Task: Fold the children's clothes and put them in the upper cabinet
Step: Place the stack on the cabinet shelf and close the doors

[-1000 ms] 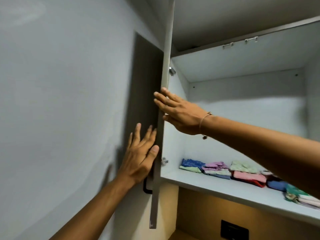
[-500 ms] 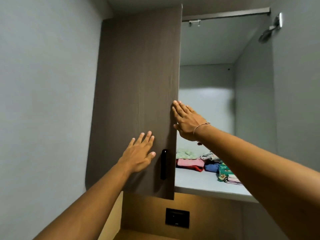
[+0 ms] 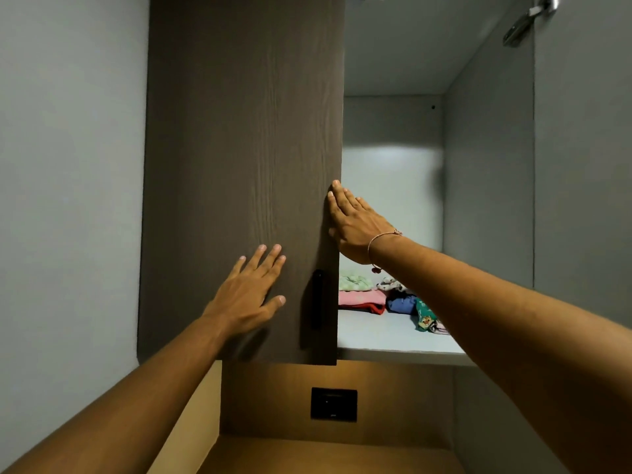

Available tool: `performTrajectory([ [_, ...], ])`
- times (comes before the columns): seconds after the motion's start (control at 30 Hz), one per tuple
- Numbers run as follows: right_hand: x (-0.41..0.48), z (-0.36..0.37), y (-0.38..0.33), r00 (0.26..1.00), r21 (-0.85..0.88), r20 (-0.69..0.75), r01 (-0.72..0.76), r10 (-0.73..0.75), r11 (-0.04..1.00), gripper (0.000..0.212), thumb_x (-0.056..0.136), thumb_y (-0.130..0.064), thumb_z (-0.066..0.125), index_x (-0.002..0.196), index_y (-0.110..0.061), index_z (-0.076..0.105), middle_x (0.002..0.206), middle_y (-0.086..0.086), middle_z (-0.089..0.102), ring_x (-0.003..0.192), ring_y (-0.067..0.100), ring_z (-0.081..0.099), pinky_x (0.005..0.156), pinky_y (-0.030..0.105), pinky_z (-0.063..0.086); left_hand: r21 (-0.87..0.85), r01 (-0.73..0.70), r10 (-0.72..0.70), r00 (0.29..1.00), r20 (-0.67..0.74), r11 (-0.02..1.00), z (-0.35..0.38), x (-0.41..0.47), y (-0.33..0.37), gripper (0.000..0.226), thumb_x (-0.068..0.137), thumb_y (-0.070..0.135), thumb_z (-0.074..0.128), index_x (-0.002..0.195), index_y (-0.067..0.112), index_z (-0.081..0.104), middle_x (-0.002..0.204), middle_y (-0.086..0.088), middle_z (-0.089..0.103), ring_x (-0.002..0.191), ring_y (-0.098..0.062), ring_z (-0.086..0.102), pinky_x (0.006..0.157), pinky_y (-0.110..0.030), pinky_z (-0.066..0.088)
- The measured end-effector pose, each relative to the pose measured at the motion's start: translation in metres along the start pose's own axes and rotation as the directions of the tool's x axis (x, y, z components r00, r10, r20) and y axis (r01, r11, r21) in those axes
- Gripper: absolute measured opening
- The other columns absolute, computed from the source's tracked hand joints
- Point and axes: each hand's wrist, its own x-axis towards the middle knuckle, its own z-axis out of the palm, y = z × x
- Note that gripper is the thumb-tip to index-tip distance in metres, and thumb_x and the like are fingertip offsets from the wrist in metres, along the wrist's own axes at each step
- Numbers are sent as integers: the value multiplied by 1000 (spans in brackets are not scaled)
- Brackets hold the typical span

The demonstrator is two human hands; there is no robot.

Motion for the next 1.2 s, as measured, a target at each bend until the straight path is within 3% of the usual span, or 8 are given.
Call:
performTrajectory([
  [0.2, -66, -4, -20, 998, 195, 51, -55, 46, 979, 63, 101, -30, 32, 153, -15, -1, 162, 6, -7, 149, 25, 1, 122, 38, 5, -14, 12, -11, 994, 107, 1000, -54, 6, 10, 66, 100, 40, 40, 154, 21, 8, 163, 2, 3, 149, -17, 4, 119, -39, 8],
  [0.37, -172, -30, -2, 953, 323, -89, -246, 288, 914, 69, 99, -39, 37, 153, -18, 0, 162, 1, -7, 149, 21, -5, 118, 33, -2, -38, -60, 58, 997, -59, 997, -111, 13, 68, 64, 99, 38, 41, 154, 20, 13, 163, 1, 9, 149, -16, 7, 121, -39, 10],
  [0.53, -298, -85, 33, 722, 422, -320, -471, 613, 775, 74, 96, -32, 47, 153, -12, 5, 162, 4, -4, 149, 21, -6, 120, 33, -2, -11, -337, 330, 926, -186, 941, -153, 21, 202, 63, 100, 43, 35, 154, 20, 13, 163, -1, 8, 149, -17, 2, 120, -37, 6],
  [0.63, -355, -127, 51, 573, 407, -489, -517, 658, 753, 76, 91, -38, 39, 153, -14, 1, 161, 3, -5, 149, 17, -9, 120, 31, -4, 34, -494, 479, 821, -311, 869, -184, 27, 295, 62, 100, 45, 31, 154, 18, 14, 162, -3, 9, 150, -21, 2, 120, -40, 7],
  [0.73, -391, -162, 72, 513, 398, -521, -561, 682, 726, 78, 90, -40, 36, 153, -13, -1, 161, 4, -8, 148, 16, -12, 121, 32, -4, 120, -588, 587, 726, -357, 800, -211, 35, 373, 63, 100, 46, 26, 154, 18, 10, 163, -4, 5, 149, -24, -3, 121, -42, 6],
  [0.9, -422, -190, 106, 497, 486, -417, -586, 761, 649, 79, 88, -43, 33, 152, -14, -2, 161, 4, -9, 148, 14, -12, 120, 31, -3, 233, -633, 668, 639, -382, 738, -246, 54, 450, 62, 101, 46, 21, 154, 18, 4, 163, -5, -1, 149, -26, -9, 122, -44, 1],
  [1.07, -427, -205, 121, 661, 641, -212, -462, 720, 613, 75, 86, -41, 29, 152, -17, 2, 162, 0, -4, 148, 10, -4, 118, 24, 0, 344, -615, 704, 637, -313, 709, -267, 75, 476, 60, 102, 45, 19, 154, 21, 5, 163, -4, -2, 148, -27, -11, 121, -49, 1],
  [1.2, -429, -205, 117, 678, 710, -204, -395, 707, 584, 73, 86, -40, 32, 152, -21, 7, 161, -4, 1, 148, 9, 2, 117, 22, 7, 385, -605, 715, 628, -308, 697, -268, 76, 469, 57, 102, 45, 17, 153, 25, 5, 162, -1, -1, 148, -26, -10, 121, -50, -1],
])
